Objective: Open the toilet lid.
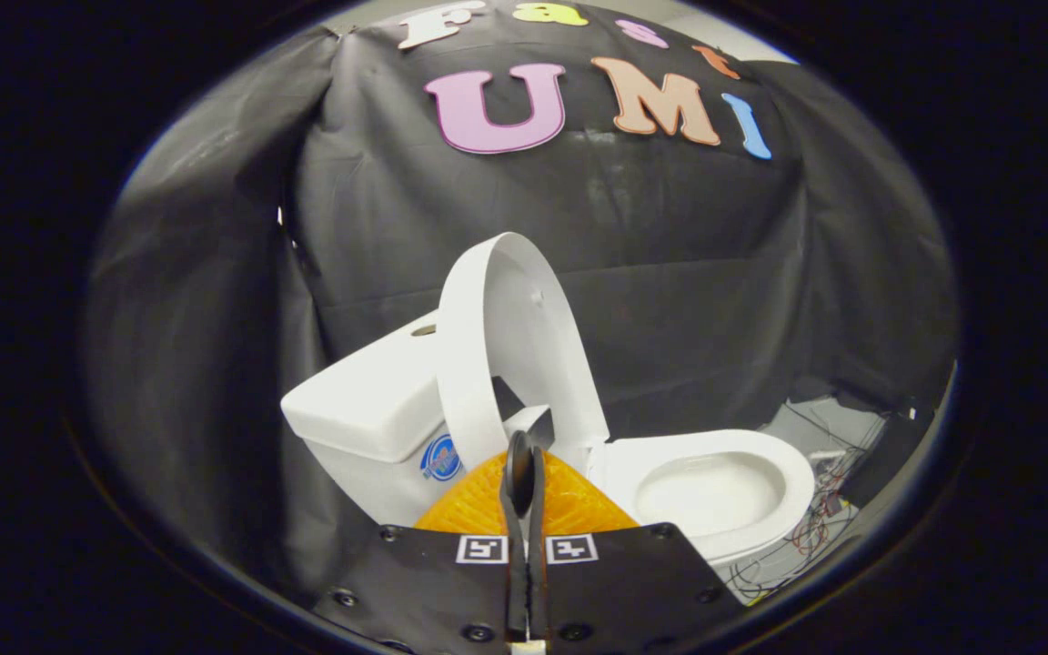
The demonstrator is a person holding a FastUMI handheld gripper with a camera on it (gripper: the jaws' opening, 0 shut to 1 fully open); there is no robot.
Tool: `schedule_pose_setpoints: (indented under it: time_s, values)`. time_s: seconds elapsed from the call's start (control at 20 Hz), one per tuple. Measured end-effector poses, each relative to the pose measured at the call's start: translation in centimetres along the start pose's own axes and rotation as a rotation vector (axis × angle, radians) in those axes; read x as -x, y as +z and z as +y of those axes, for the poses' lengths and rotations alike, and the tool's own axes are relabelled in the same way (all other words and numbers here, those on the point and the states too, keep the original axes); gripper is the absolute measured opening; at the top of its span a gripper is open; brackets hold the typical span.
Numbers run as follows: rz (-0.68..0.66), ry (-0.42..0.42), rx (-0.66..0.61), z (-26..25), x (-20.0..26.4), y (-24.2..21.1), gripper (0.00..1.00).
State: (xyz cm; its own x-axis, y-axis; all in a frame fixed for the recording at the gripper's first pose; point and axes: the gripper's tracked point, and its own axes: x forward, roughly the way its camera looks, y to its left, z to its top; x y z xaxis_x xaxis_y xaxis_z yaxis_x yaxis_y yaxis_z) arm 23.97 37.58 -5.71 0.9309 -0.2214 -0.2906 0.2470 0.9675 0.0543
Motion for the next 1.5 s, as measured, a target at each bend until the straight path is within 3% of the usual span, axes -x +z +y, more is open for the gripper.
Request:
schedule_pose_setpoints:
  time_s: [0.15, 0.3, 0.4, 0.55, 0.9, 1.1, 1.3, 1.5]
  values:
    - [-0.028, 0.015, 0.091, 1.2, -0.2, 0.2, 0.09]
    - [-0.057, 0.013, 0.100, 1.1, -0.2, 0.3, 0.10]
    - [-0.063, 0.082, 0.069, 1.7, -0.2, 0.4, 0.10]
    - [-0.120, 0.197, 0.039, 2.2, 1.0, 2.1, 0.36]
    - [-0.259, 0.198, -0.042, -2.3, 5.3, 7.0, 0.97]
    - [-0.222, 0.100, 0.020, -8.0, 6.4, 5.2, 0.99]
    - [-0.203, 0.037, 0.001, -12.9, 7.2, 5.0, 0.97]
    - [-0.218, 0.079, -0.010, -15.7, 7.5, 6.4, 0.97]
